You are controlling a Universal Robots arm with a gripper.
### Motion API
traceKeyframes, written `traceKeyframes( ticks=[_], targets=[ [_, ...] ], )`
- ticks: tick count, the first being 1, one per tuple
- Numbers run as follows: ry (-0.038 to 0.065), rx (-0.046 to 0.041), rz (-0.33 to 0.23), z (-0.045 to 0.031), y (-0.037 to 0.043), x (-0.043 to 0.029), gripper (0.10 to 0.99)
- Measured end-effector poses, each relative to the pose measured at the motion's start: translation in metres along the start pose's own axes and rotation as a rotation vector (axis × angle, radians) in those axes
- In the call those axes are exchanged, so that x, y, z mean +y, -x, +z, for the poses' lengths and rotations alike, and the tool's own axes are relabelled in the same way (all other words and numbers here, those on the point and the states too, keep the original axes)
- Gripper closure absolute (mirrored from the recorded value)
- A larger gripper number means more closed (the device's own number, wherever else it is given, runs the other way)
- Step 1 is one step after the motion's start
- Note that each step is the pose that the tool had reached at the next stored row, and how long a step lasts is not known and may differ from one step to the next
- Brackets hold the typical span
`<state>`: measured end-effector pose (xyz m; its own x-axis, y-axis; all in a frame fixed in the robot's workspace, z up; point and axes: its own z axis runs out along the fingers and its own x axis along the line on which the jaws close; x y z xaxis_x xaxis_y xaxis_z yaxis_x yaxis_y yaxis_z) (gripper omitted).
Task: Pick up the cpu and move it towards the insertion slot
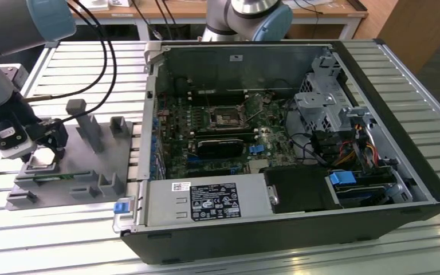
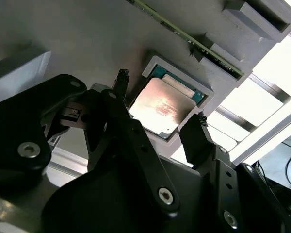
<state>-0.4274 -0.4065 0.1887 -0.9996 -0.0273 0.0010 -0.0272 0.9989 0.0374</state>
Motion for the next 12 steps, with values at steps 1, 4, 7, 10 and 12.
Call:
traceKeyframes(
  ticks=[1,4,7,10,12],
  targets=[
    [0.0,-0.0001,0.0,0.0007,-0.0008,0.0,0.38],
    [0.0,-0.0003,0.0,0.0029,-0.0023,-0.0001,0.38],
    [0.0,-0.0001,0.0,0.0049,-0.0032,-0.0002,0.38],
    [0.0,0.0,0.0,0.0063,-0.0036,-0.0002,0.396],
    [0.0,-0.0001,0.0,0.007,-0.0037,-0.0002,0.463]
  ],
)
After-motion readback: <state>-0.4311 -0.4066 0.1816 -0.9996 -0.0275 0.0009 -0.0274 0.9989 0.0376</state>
